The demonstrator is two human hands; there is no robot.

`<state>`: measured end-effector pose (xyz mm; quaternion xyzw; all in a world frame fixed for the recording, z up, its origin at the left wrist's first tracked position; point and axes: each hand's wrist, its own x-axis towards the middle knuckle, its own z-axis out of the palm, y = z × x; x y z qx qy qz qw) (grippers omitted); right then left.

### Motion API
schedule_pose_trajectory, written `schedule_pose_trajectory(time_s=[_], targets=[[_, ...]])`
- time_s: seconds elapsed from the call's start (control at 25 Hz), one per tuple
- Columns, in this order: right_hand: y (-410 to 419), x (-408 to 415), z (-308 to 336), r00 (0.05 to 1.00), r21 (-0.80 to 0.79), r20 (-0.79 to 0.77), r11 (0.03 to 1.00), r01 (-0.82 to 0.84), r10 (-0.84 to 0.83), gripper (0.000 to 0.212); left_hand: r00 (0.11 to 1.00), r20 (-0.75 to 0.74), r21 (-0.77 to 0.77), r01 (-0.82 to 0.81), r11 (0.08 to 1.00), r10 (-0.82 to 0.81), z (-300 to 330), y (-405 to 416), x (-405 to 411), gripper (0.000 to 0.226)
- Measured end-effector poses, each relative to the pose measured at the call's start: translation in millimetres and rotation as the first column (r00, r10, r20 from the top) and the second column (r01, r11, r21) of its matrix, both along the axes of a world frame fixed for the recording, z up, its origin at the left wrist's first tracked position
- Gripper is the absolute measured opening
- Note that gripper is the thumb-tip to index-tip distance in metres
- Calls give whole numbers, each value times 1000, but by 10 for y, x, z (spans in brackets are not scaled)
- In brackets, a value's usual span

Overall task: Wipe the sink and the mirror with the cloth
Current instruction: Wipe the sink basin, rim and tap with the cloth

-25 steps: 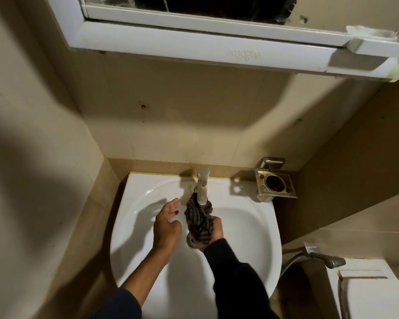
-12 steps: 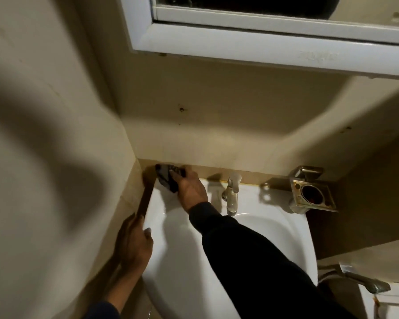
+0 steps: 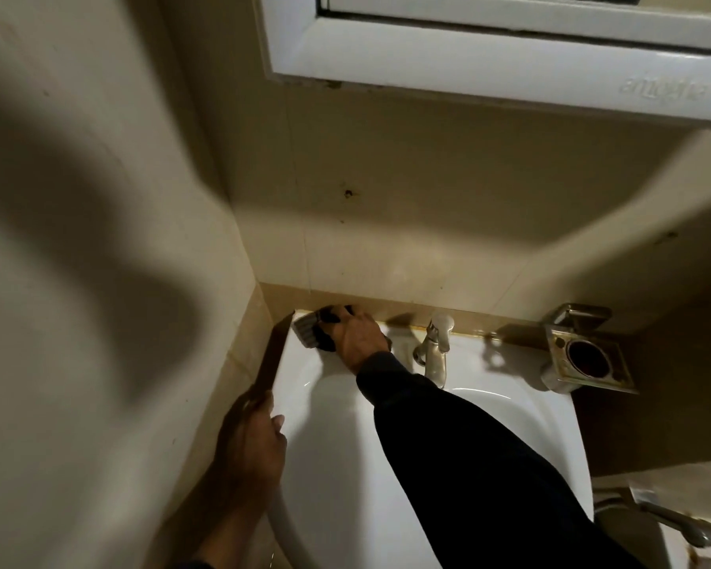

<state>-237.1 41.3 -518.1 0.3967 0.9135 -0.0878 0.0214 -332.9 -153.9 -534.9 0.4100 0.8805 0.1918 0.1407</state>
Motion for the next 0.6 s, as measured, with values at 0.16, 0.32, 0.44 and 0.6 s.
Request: schedule_pose_trajectory(time_s=[0.16, 0.32, 0.44, 0.6], targets=[[3, 389, -111, 976, 3, -21, 976, 218, -218, 37, 998, 53, 21, -31, 999, 30, 62, 7, -15, 47], [-111, 471, -97, 934, 26, -122, 940, 341, -336, 32, 991, 121, 37, -70, 997, 65, 127, -5, 10, 45], [-256, 197, -89, 965, 97, -100, 963, 251, -241, 37, 989, 130, 18, -75, 997, 72, 131, -13, 12, 44], [-348, -159, -99, 997, 97, -65, 995, -25, 32, 42, 1000, -2, 2, 2, 1000, -2, -48, -40, -90, 45]])
